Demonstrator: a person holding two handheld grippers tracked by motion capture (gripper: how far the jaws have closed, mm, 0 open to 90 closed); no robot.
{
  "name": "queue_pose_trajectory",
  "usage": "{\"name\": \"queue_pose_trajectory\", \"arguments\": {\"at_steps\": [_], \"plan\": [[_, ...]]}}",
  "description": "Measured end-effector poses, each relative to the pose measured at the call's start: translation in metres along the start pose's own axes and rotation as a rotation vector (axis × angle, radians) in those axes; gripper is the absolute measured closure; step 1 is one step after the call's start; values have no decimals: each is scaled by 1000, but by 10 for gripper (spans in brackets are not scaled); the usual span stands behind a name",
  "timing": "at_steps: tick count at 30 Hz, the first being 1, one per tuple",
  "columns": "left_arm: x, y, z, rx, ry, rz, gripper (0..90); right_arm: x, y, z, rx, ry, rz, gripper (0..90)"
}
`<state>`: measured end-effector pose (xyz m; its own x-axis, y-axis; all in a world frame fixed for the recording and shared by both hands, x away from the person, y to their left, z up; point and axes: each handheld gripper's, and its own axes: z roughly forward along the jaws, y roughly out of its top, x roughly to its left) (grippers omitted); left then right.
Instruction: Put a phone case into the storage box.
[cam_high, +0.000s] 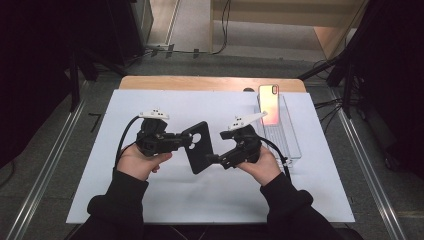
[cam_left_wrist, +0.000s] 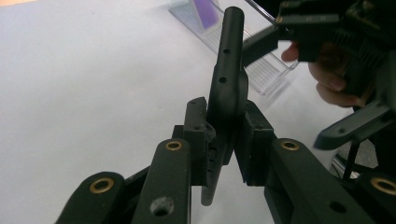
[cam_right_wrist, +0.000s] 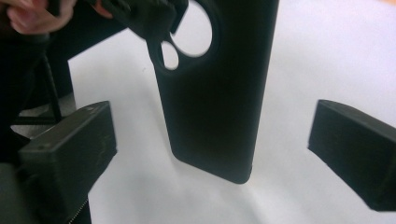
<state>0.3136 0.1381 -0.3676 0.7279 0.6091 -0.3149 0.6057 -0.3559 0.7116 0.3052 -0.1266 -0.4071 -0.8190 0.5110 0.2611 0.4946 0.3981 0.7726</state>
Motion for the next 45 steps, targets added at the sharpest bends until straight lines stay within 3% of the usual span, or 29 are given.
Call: {"name": "queue_pose_trajectory", "arguments": {"at_steps": [3,7,16,26,31,39,45], "plan": [[0,1,-1,-3,30,-21,768,4,-1,5,-4,-33,5,24],[-1,2,-2,-4,51,-54,769,11,-2,11,-21,-115,35,24],[-6,4,-1,10,77,-98,769,22,-5,19,-103,-198,98,24],[-12,4,5,19,74,-106,769,31,-4,31,-114,-237,111,24],[-17,4,8,4,66,-104,770,33,-4,33,-118,-233,106,24],[-24,4,13,22,52,-92,769,34,-3,41,-111,-250,105,24],[-28,4,15,22,47,-78,768,33,-4,40,-122,-275,114,102]]}}
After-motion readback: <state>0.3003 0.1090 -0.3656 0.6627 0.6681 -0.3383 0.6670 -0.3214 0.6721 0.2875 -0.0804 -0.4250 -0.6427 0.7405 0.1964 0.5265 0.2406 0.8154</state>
